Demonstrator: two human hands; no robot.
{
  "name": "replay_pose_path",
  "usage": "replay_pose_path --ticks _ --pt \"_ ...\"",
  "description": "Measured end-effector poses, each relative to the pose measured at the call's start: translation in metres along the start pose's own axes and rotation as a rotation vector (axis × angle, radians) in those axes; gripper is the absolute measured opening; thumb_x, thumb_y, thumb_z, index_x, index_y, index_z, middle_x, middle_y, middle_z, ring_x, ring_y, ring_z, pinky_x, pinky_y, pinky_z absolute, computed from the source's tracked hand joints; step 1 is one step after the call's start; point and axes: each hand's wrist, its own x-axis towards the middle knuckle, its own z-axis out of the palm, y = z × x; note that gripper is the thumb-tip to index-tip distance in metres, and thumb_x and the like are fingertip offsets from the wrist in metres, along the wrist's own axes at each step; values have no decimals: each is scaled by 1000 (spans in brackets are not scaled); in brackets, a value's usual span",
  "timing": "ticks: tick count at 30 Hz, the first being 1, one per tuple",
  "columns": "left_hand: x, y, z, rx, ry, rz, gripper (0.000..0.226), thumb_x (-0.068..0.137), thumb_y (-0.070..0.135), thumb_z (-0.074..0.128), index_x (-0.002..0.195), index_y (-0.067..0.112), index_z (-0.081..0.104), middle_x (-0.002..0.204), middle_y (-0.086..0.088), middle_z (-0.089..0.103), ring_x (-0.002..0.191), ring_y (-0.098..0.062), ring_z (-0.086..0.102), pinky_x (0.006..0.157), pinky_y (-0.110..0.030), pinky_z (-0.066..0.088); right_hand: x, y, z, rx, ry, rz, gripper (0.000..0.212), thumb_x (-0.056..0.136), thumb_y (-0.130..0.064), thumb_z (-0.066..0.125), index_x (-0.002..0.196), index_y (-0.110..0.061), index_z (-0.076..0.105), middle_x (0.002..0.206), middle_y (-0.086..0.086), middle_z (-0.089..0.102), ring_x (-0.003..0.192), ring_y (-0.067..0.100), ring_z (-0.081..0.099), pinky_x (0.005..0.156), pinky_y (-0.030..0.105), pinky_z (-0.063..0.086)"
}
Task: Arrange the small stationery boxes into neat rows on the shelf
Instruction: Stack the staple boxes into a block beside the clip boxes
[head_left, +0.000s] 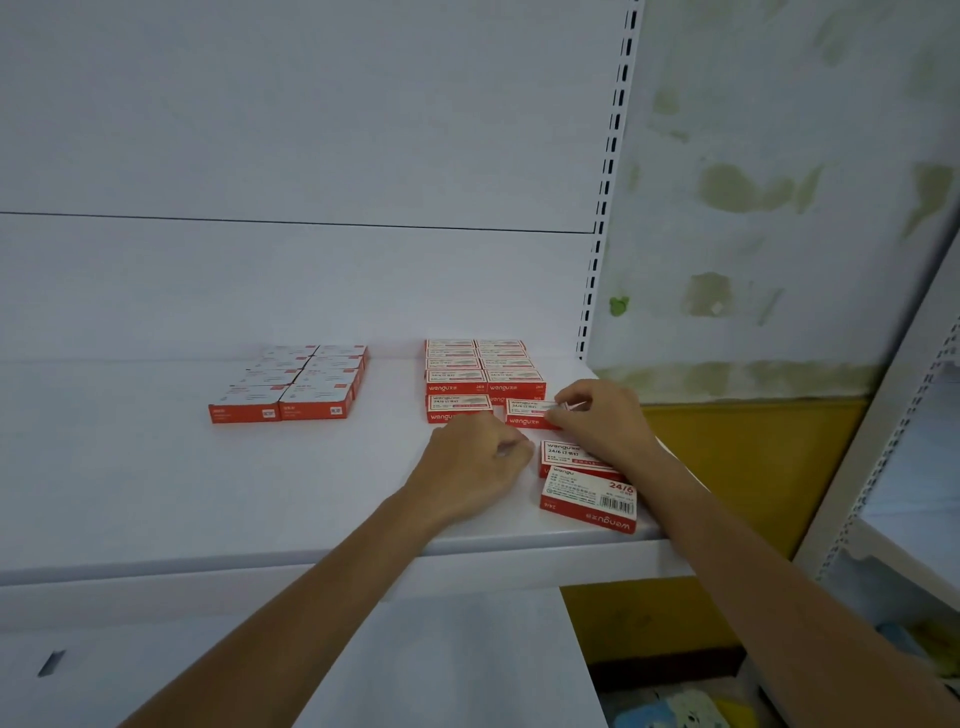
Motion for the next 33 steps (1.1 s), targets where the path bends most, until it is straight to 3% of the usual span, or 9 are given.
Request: replay_pose_path --ticks 2,4,9,12,18,27,30,33 --pt "2 0 2 27 -28 12 33 93 36 43 113 22 64 115 3 62 98 -12 53 80 -21 43 0 0 0 18 3 15 26 80 -30 67 101 -14 67 101 0 65 74 4 53 55 10 34" --pt "3 0 5 113 -81 21 36 93 40 39 118 23 59 124 2 55 113 -15 45 98 -36 38 1 -1 0 38 -13 18 20 79 -29 68 94 -15 68 96 -1 67 73 5 56 57 12 38" --pt "5 -2 6 110 -118 3 39 93 43 37 128 29 47 133 3 47 122 -17 38 104 -40 31 11 -9 -2 -72 -110 -4 14 79 -31 68 87 -19 69 93 -3 68 73 6 58 57 14 39" --pt "6 -2 6 110 -129 12 41 94 44 36 134 37 38 139 3 42 126 -19 34 105 -41 26 18 -11 -3 -105 -158 -29 17 78 -30 70 89 -18 71 94 0 70 76 8 58 67 20 43" --pt "5 -2 7 115 -114 24 39 94 43 34 131 37 43 132 2 46 120 -17 36 103 -39 29 20 -11 1 -103 -149 -33 26 80 -33 69 100 -18 70 104 3 68 80 11 57 75 24 44" --pt "4 -1 4 52 -80 31 41 88 48 47 125 32 52 130 3 51 119 -17 42 100 -38 34 22 -9 1 -67 -129 -13 22 76 -34 72 91 -18 70 99 2 68 83 12 59 77 26 47" --pt "4 -1 1 -56 -36 39 40 83 47 56 117 26 60 122 4 59 109 -12 51 92 -31 41 24 -8 -1 -90 -113 42 31 73 -41 72 90 -15 69 97 2 67 82 14 59 79 30 50" --pt "4 -1 1 -108 -41 7 39 81 45 60 114 23 62 118 4 61 105 -10 53 85 -25 41 22 -8 -3 -230 -114 122 46 71 -55 68 85 -11 69 81 2 69 70 17 63 71 33 52"
